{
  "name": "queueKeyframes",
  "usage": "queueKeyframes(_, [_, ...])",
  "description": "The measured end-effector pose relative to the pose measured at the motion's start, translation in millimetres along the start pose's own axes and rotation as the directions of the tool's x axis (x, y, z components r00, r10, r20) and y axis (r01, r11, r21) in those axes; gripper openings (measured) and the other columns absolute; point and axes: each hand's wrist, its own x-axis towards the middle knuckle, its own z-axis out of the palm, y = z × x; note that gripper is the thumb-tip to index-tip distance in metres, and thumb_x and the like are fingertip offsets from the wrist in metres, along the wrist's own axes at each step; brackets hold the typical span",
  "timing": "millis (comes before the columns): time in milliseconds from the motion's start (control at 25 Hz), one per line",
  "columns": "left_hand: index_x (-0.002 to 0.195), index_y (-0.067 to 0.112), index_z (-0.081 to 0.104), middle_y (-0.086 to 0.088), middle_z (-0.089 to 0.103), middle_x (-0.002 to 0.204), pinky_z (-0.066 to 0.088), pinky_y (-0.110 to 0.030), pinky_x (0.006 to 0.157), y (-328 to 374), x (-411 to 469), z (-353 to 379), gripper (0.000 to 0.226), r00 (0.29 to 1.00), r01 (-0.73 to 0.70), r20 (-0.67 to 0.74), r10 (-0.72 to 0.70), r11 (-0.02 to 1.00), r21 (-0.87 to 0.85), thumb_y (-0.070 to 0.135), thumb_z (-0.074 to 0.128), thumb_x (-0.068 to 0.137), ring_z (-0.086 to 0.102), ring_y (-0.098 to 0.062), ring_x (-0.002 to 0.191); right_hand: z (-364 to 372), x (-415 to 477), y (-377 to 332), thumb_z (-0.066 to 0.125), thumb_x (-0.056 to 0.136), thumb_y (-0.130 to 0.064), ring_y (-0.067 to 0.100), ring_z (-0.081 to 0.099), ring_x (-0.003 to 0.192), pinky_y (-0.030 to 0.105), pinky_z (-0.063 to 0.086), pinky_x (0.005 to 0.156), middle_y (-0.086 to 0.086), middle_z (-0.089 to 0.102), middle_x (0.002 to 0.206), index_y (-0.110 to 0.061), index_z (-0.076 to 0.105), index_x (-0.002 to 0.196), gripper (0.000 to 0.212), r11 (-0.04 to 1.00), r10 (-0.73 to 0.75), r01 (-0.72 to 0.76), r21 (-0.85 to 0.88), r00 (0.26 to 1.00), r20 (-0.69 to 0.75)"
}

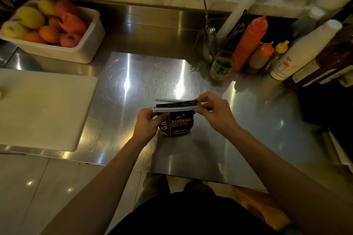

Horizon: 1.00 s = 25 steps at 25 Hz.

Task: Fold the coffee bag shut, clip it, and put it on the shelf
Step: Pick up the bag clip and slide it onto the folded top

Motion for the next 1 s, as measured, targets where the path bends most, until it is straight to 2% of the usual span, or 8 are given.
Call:
queueKeyframes(80, [0.105,0.026,0.071,0.005,0.073,0.104,0.056,-0.025,0.085,-2,1,1,0.023,1.000,0.006,0.003,-0.006,1.000,-0.008,0.012,0.066,0.088,0.070,-0.007,0.100,3,0,-1,0.073,0.083,-0.008,0.016,0.070,0.091,0.027,0.055,0.084,0.002,0.072,0.098,-0.020,0.058,0.093,0.022,0.999,-0.009,0.010,0.036,1.000,-0.013])
queueKeyframes(240, [0.101,0.028,0.074,0.005,0.076,0.105,0.056,-0.031,0.086,-6,0,4,0.021,0.998,0.049,-0.022,-0.051,0.995,-0.091,0.014,0.070,0.086,0.070,-0.013,0.103,11,-2,0,0.072,0.082,-0.004,0.012,0.068,0.092,0.027,0.055,0.087,0.001,0.069,0.095,-0.026,0.055,0.088,0.028,0.979,0.047,-0.037,0.203,0.998,-0.045])
queueKeyframes(400, [0.094,0.035,0.074,0.015,0.077,0.093,0.056,-0.020,0.076,-3,-2,7,0.025,0.996,0.071,-0.044,-0.079,0.985,-0.158,0.012,0.070,0.085,0.071,-0.007,0.094,18,1,2,0.070,0.082,0.001,0.018,0.071,0.093,0.032,0.057,0.088,0.007,0.071,0.096,-0.023,0.057,0.090,0.029,0.947,0.072,-0.065,0.314,0.997,-0.010])
queueKeyframes(600, [0.095,0.029,0.071,0.023,0.075,0.088,0.055,-0.015,0.073,-1,1,8,0.025,0.994,0.087,-0.051,-0.097,0.981,-0.173,0.007,0.069,0.084,0.070,0.001,0.092,26,3,0,0.068,0.082,0.006,0.012,0.071,0.090,0.024,0.056,0.080,0.004,0.072,0.093,-0.014,0.062,0.096,0.025,0.908,0.100,-0.091,0.408,0.995,-0.002])
queueKeyframes(840, [0.099,0.023,0.073,0.014,0.077,0.091,0.056,-0.017,0.075,0,-1,9,0.019,0.996,0.085,-0.014,-0.090,0.973,-0.213,0.009,0.069,0.085,0.071,-0.005,0.094,30,5,3,0.070,0.079,0.009,0.012,0.072,0.089,0.025,0.057,0.082,0.007,0.072,0.093,-0.010,0.067,0.099,0.027,0.902,0.093,-0.091,0.423,0.996,0.016])
queueKeyframes(1000, [0.103,0.024,0.073,0.007,0.076,0.103,0.057,-0.022,0.081,-5,-3,10,0.022,0.991,0.128,-0.013,-0.133,0.972,-0.194,0.014,0.072,0.083,0.069,-0.010,0.103,31,5,4,0.070,0.078,0.010,0.011,0.072,0.085,0.023,0.056,0.080,0.008,0.073,0.090,-0.011,0.070,0.095,0.027,0.910,0.087,-0.070,0.409,0.996,-0.022])
